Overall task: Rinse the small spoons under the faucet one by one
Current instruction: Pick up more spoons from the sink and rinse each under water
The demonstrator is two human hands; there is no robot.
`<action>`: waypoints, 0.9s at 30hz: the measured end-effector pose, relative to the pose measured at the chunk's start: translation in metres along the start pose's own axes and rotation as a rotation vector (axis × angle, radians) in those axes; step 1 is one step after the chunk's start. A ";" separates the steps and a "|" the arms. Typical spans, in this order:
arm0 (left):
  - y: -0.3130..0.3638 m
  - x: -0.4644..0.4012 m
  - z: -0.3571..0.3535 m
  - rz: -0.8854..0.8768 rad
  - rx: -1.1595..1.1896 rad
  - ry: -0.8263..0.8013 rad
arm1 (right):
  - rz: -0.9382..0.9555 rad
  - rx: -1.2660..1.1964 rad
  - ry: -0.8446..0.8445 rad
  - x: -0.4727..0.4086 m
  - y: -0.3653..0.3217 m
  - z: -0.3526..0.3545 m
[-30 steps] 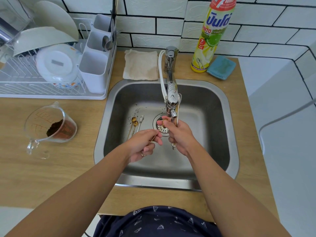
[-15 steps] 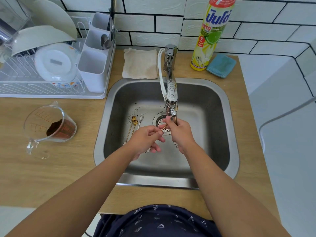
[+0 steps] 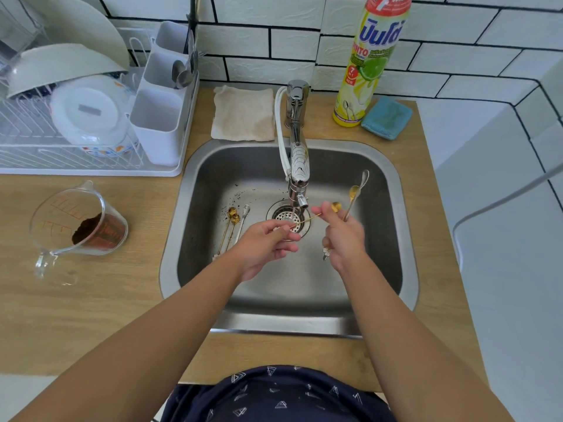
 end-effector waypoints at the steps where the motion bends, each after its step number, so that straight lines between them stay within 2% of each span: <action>1: 0.001 -0.002 -0.006 0.006 0.030 0.012 | 0.005 -0.011 0.019 -0.001 -0.001 0.004; 7: 0.005 -0.015 -0.029 0.011 0.110 0.164 | -0.035 -0.051 -0.016 0.000 -0.003 0.016; 12: 0.005 -0.014 -0.025 0.030 0.333 -0.027 | -0.046 -0.081 -0.020 -0.002 -0.006 0.019; 14: 0.003 -0.012 -0.024 0.035 0.261 0.005 | -0.052 -0.082 -0.009 -0.003 -0.005 0.016; 17: 0.003 -0.015 -0.023 0.028 0.137 0.173 | -0.058 -0.060 -0.005 0.000 0.001 0.009; 18: 0.005 -0.016 -0.023 0.024 0.131 0.183 | -0.056 -0.048 0.008 0.001 0.002 0.009; 23: 0.013 -0.013 -0.018 0.069 0.268 -0.115 | -0.039 -0.069 0.063 -0.005 -0.002 0.015; 25: 0.012 -0.012 -0.019 0.091 0.147 -0.038 | -0.042 -0.057 0.054 -0.004 -0.003 0.014; 27: 0.009 -0.014 -0.022 0.087 0.060 0.127 | -0.048 -0.055 0.023 -0.003 -0.002 0.010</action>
Point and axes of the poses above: each hand's wrist, its own x-axis away from the middle knuckle, its own z-axis out of the back of the hand, y = z × x, the point moved 2 cm from there along -x, towards the middle knuckle, and after that the axes turned 8 degrees about y, right-handed, at the moved point
